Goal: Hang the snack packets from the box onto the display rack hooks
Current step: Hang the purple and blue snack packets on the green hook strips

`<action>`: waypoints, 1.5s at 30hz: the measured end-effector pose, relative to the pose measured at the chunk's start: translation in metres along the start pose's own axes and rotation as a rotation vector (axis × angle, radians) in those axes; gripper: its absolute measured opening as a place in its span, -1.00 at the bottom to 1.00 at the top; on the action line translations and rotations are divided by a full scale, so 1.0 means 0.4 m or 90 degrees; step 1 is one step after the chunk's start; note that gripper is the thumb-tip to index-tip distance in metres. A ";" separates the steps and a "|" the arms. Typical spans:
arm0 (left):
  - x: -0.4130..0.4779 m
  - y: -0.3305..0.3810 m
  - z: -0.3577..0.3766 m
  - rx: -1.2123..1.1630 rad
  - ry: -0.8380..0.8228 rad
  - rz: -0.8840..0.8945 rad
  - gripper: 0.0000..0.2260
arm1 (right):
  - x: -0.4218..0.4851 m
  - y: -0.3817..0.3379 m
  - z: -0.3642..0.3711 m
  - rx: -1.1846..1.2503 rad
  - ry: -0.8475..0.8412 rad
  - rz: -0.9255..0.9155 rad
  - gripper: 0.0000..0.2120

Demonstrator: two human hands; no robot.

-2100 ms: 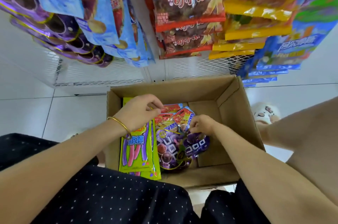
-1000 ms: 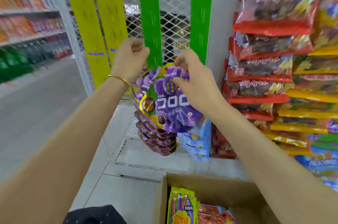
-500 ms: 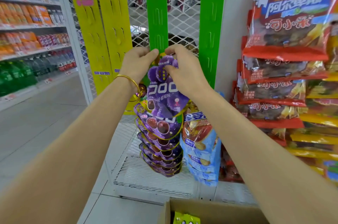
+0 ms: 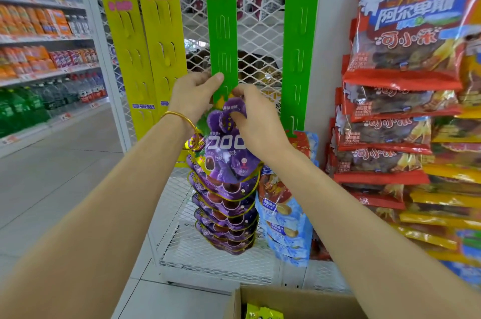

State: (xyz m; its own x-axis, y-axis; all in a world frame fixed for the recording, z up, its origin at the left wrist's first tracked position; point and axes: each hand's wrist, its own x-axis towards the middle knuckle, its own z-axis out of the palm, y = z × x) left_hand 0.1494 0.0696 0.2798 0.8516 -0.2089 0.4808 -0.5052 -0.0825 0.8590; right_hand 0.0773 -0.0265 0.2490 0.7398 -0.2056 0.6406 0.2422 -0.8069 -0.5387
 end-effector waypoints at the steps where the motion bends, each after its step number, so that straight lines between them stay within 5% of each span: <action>1: -0.001 -0.006 -0.002 0.006 0.008 -0.002 -0.84 | -0.009 0.004 0.007 0.003 -0.007 -0.001 -0.63; 9: -0.114 -0.041 -0.026 0.039 0.102 0.113 -0.77 | -0.063 0.014 -0.008 -0.050 0.032 -0.023 -0.52; 13: -0.285 -0.082 -0.003 0.030 0.126 0.154 -0.78 | -0.186 0.014 -0.070 0.072 0.035 -0.015 -0.61; 18: -0.559 -0.220 0.088 0.040 -0.102 0.008 -0.85 | -0.450 0.129 -0.156 0.228 -0.206 0.162 -0.73; 23: -0.686 -0.351 0.201 0.219 -0.460 -0.102 -0.84 | -0.710 0.453 -0.070 0.105 -0.458 0.416 -0.86; 28: -0.723 -0.430 0.266 0.257 -0.552 -0.181 -0.88 | -0.972 0.678 0.036 0.024 -0.506 0.708 -0.90; 33: -0.722 -0.466 0.291 0.281 -0.593 -0.204 -0.90 | -1.122 0.698 0.139 0.014 -0.681 0.687 -0.51; 36: -0.719 -0.482 0.300 0.299 -0.598 -0.210 -0.91 | -1.161 0.705 0.172 -0.024 -0.705 0.703 -0.50; 38: -0.720 -0.491 0.301 0.312 -0.599 -0.219 -0.91 | -1.160 0.707 0.164 -0.064 -0.718 0.691 -0.74; 42: -0.721 -0.491 0.302 0.316 -0.607 -0.211 -0.91 | -1.113 0.721 0.135 0.090 -0.547 0.768 -0.54; 45: -0.725 -0.481 0.304 0.324 -0.626 -0.176 -0.89 | -1.013 0.700 0.085 0.156 -0.476 0.730 -0.69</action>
State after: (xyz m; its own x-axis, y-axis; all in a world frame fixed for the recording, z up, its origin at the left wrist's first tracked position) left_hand -0.0172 0.0275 -0.0463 0.5771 -0.7765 -0.2529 -0.5064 -0.5832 0.6352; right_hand -0.1332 -0.1503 -0.1799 0.7355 -0.2753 -0.6191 -0.6769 -0.2584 -0.6892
